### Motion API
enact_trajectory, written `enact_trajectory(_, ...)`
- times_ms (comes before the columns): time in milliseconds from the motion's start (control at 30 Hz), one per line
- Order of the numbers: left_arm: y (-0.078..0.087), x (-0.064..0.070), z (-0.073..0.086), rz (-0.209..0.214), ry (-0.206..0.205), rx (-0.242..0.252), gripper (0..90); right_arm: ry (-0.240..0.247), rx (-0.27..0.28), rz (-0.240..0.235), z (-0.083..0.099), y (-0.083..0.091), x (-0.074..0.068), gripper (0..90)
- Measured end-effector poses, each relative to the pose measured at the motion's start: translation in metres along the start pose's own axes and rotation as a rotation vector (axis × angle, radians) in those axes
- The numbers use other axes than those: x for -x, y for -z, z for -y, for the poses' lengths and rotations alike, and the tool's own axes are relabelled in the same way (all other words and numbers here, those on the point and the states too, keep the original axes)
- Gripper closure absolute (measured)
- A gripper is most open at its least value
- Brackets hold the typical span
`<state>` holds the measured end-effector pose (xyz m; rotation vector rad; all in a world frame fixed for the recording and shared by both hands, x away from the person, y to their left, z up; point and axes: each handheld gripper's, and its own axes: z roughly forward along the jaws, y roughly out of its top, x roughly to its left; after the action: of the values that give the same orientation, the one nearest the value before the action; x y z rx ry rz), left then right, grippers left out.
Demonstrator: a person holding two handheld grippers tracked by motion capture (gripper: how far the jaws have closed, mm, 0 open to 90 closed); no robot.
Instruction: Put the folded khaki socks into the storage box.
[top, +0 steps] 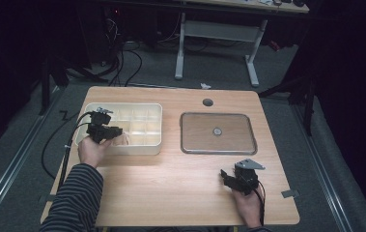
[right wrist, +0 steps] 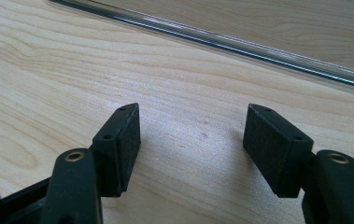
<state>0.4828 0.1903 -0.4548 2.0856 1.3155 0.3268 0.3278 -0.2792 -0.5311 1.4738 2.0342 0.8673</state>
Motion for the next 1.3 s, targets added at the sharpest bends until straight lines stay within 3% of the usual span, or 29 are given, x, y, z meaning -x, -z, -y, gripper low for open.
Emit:
enact_trajectory(300,-0.014,0.008,0.006,-0.032,-0.076,-0.069,80.6,0.0,0.0,0.0,0.0,0.0,0.0,36.7)
enact_trajectory(467,-0.017,0.008,0.011,-0.014,-0.086,-0.069,81.6,0.001,-0.001,0.001,0.0,0.0,0.0,36.7)
enact_trajectory(567,-0.018,0.012,0.011,-0.041,-0.133,-0.07,81.8,0.002,-0.001,0.001,0.0,0.0,0.0,36.7)
enact_trajectory(767,-0.018,0.014,0.012,-0.047,-0.158,-0.076,81.4,0.001,-0.001,0.002,0.0,0.0,0.0,36.7)
enact_trajectory(933,-0.016,0.01,0.012,-0.009,-0.114,-0.063,77.2,0.001,-0.001,0.001,0.0,0.0,0.0,36.7)
enact_trajectory(1067,-0.011,0.01,0.013,0.006,-0.066,-0.043,64.5,0.002,-0.001,0.001,0.0,0.0,0.0,36.7)
enact_trajectory(1300,-0.004,0.006,0.012,0.007,-0.048,-0.027,53.1,0.002,-0.001,0.001,0.0,0.0,0.0,36.7)
